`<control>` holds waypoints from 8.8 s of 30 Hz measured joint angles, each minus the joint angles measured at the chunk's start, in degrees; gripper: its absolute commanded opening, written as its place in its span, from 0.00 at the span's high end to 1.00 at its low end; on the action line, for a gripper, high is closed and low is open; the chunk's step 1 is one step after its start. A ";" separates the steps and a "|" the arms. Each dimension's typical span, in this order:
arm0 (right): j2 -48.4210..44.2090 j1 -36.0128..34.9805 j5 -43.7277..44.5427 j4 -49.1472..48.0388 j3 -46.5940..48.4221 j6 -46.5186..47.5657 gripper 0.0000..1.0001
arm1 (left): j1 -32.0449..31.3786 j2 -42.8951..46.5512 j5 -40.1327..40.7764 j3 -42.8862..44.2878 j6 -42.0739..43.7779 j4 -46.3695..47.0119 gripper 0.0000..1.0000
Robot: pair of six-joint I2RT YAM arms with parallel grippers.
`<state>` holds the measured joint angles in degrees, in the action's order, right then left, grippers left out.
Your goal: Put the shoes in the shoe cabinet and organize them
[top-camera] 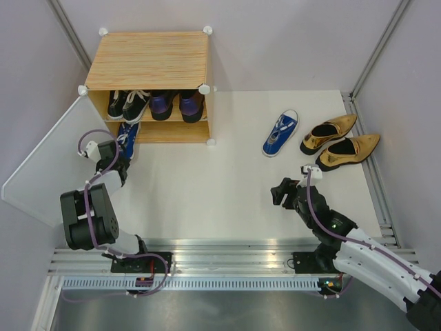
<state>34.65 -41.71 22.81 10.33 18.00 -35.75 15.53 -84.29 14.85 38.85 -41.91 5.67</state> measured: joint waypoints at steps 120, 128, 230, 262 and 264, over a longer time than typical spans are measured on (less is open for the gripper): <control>72.98 20.50 -1.33 1.75 53.11 3.50 0.68 | -40.04 42.14 -9.11 12.09 29.24 -25.35 0.38; 72.74 21.22 -2.40 2.08 53.81 4.81 0.99 | -40.15 42.75 -9.25 12.09 29.27 -25.35 0.38; 0.63 -0.79 0.76 6.88 9.49 3.69 0.15 | -64.59 -9.31 -8.33 19.65 42.38 -30.18 0.98; -0.98 -0.76 -0.68 6.86 9.44 4.09 0.15 | -43.30 6.51 6.93 16.94 41.29 -38.80 0.98; -0.98 -0.76 -0.85 6.86 9.44 4.09 0.15 | -41.79 6.43 7.87 16.98 41.31 -39.15 0.98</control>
<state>33.67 -42.48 21.96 17.19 27.44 -31.66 -26.26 -77.87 22.72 55.83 -0.60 -33.47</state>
